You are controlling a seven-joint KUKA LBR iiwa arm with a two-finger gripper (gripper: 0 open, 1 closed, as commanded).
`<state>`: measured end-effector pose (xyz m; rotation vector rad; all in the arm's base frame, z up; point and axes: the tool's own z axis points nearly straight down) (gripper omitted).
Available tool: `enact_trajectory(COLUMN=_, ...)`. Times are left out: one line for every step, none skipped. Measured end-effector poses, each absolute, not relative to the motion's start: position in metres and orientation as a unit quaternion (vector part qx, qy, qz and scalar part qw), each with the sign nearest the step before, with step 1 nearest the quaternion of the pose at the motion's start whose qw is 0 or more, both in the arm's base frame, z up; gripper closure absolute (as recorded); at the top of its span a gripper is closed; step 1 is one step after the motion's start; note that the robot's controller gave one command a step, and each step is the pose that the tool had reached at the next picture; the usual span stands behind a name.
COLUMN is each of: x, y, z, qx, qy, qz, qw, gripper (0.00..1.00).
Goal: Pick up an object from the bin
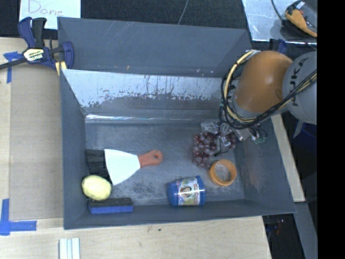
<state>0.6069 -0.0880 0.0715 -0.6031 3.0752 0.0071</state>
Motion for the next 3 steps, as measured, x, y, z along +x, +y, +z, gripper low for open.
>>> enact_trajectory(x=0.604, y=-0.083, z=0.071, qx=-0.288, qy=0.958, qz=0.002, qw=0.003, gripper=1.00)
enact_trajectory(x=0.603, y=-0.082, z=0.081, qx=-0.364, qy=0.931, qz=0.003, qw=0.003, gripper=1.00)
enact_trajectory(x=0.602, y=-0.083, z=0.109, qx=-0.363, qy=0.932, qz=0.003, qw=0.003, gripper=1.00)
